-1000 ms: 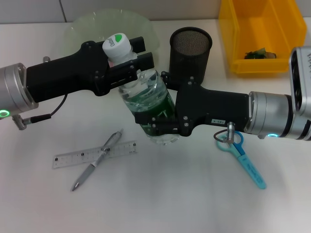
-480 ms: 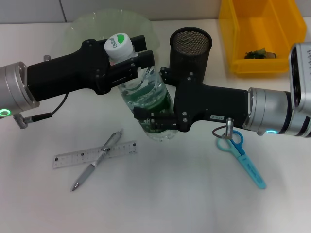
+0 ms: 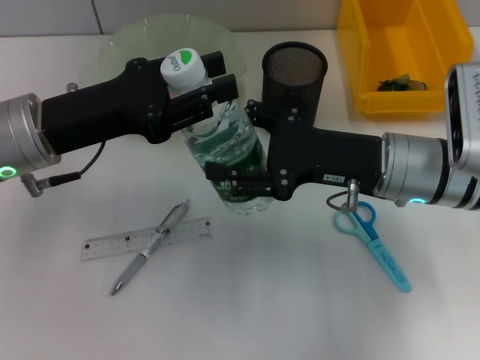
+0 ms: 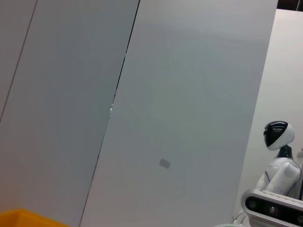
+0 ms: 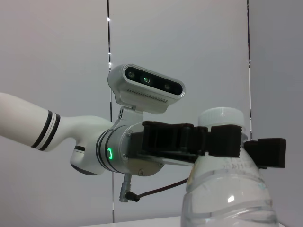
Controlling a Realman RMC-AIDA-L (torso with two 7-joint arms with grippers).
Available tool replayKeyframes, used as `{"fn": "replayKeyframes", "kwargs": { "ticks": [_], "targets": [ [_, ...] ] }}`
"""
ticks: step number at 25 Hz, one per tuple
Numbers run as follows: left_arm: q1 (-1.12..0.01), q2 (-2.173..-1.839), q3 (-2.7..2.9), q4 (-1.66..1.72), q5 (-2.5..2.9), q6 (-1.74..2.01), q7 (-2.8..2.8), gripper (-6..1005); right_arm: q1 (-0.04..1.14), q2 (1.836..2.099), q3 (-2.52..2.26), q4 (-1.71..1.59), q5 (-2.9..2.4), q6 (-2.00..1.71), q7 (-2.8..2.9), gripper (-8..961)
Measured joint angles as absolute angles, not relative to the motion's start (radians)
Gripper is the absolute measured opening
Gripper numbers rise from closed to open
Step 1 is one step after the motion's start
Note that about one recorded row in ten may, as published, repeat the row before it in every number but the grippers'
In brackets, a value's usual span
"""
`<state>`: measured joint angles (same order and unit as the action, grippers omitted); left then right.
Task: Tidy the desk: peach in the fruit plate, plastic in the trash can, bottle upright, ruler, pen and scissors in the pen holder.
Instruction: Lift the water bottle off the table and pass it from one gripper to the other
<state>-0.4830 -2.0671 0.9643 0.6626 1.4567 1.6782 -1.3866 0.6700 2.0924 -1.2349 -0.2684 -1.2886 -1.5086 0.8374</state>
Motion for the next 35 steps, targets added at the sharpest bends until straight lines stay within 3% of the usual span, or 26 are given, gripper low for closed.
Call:
{"fn": "replayKeyframes", "kwargs": {
  "ticks": [35],
  "targets": [
    [-0.489,-2.063,0.959,0.689,1.42,1.682,-1.395,434,0.66,2.092,-1.236,-0.259,-1.266,-1.442,0.856,746]
  ]
}}
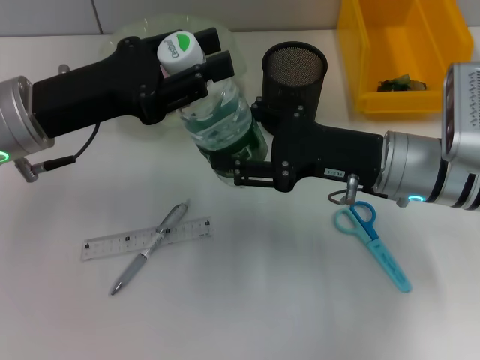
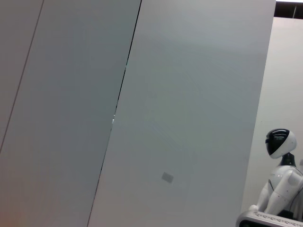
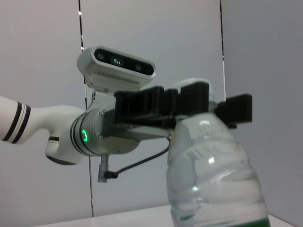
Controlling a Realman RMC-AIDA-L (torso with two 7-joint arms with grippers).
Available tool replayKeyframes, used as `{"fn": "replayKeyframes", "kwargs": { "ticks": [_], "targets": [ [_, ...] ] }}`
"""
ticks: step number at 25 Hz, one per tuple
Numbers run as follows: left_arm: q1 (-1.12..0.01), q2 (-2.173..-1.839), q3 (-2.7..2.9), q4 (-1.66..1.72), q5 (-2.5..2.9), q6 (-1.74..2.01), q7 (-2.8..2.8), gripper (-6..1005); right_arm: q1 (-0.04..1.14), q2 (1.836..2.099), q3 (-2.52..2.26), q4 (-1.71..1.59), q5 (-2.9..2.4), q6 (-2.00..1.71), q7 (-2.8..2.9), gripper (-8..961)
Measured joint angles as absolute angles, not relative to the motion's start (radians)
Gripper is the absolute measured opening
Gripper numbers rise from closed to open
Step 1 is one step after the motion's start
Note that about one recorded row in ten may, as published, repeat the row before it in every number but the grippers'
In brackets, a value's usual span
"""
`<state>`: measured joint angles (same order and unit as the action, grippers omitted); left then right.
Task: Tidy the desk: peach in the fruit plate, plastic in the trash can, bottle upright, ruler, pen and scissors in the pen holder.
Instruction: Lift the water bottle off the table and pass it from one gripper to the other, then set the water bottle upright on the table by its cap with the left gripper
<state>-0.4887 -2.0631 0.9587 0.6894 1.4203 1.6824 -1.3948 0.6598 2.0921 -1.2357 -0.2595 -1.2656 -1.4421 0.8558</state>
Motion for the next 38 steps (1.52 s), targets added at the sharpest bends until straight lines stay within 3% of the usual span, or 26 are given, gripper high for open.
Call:
{"fn": "replayKeyframes", "kwargs": {
  "ticks": [26,31,38],
  "targets": [
    [-0.49,-2.063,0.899,0.852,1.412,1.69,-1.481,432,0.657,2.092,-1.238,-0.259,-1.269,-1.371,0.859,743],
    [-0.489,-2.063,0.898,0.86,1.412,1.683,-1.482,431,0.655,2.092,-1.233,-0.259,-1.264,-1.372,0.858,625],
    [-0.476,-2.063,0.898,0.848,1.428,1.578,-1.467,432,0.612,2.092,-1.212,-0.268,-1.237,-1.386,0.852,625]
  ]
}}
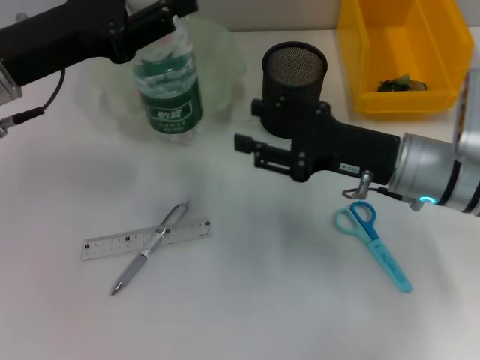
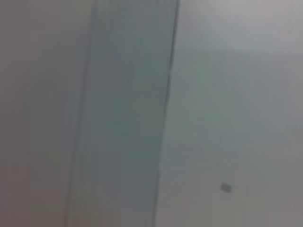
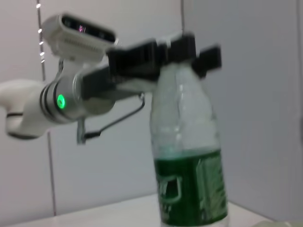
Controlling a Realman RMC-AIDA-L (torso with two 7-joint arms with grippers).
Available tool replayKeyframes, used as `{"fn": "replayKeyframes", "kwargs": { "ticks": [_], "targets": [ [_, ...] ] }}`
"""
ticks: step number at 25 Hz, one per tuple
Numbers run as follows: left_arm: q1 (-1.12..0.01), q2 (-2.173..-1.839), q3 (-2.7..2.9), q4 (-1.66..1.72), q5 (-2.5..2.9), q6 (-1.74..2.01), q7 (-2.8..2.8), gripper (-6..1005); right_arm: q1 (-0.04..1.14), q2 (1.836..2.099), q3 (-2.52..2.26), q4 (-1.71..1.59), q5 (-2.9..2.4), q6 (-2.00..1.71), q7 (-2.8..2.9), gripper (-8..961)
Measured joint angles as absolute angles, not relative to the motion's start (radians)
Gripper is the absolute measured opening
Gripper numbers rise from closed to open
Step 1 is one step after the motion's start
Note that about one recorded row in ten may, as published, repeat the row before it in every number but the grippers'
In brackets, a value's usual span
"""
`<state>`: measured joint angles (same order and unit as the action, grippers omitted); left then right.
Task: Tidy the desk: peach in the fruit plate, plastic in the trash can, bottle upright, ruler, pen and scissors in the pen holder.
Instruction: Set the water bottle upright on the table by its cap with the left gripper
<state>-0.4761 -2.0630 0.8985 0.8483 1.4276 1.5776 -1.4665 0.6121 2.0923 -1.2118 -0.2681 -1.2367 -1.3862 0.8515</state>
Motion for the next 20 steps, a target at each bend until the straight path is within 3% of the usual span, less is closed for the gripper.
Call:
{"fn": "replayKeyframes", "kwargs": {
  "ticks": [8,20],
  "targets": [
    [-0.454,-2.067,0.906,0.838,1.523,1.413,-1.436,435,0.533,2.09,-1.21,-0.285,-1.112,-1.402,0.851,624],
    [-0.437,-2.068,0.902,0.754,1.526,1.348,-1.34,439,0.516,2.09,-1.21,-0.302,-1.106,-1.409,0.85,624]
  ]
}}
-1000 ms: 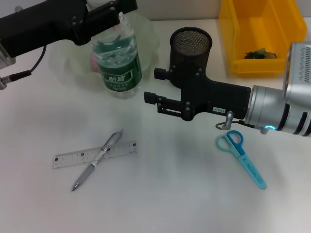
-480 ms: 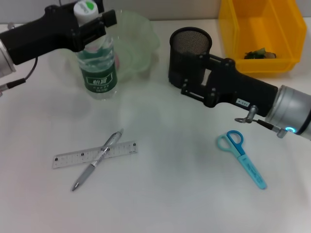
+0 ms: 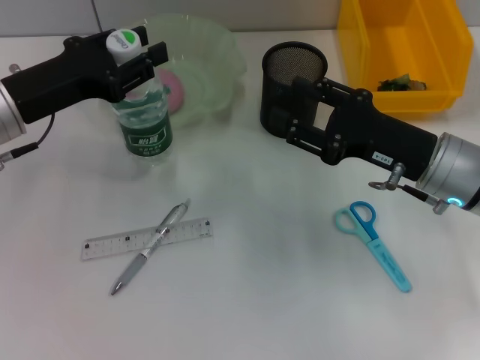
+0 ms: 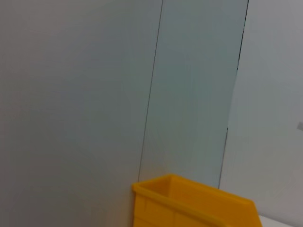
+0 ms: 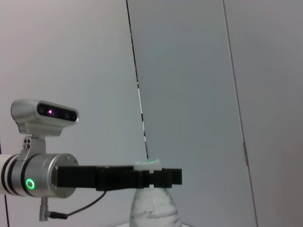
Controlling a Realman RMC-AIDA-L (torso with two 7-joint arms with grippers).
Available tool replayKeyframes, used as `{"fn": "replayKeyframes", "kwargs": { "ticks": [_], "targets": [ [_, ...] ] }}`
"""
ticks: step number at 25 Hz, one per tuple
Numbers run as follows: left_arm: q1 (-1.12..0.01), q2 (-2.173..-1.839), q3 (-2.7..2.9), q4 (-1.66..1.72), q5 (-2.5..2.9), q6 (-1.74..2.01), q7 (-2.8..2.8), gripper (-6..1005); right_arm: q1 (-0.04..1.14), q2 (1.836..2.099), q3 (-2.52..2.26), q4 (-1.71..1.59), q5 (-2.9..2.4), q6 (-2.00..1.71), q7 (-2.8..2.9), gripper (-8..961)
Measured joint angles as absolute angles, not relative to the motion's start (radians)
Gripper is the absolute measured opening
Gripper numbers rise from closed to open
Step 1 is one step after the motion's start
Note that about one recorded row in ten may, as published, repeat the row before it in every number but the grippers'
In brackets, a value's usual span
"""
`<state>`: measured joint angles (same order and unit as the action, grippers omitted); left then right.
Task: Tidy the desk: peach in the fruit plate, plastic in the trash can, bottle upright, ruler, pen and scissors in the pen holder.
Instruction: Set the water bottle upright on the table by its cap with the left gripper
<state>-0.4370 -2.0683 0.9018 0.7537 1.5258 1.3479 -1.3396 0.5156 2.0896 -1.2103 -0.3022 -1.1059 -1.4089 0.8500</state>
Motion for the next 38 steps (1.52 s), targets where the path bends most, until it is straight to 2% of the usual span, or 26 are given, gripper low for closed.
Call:
{"fn": "replayKeyframes", "kwargs": {
  "ticks": [38],
  "targets": [
    [-0.431,-2.068,0.908,0.704,1.509,1.268,-1.285,453,0.526,2.091,-1.21,-0.302,-1.106,-1.403,0.85,623]
  ]
}}
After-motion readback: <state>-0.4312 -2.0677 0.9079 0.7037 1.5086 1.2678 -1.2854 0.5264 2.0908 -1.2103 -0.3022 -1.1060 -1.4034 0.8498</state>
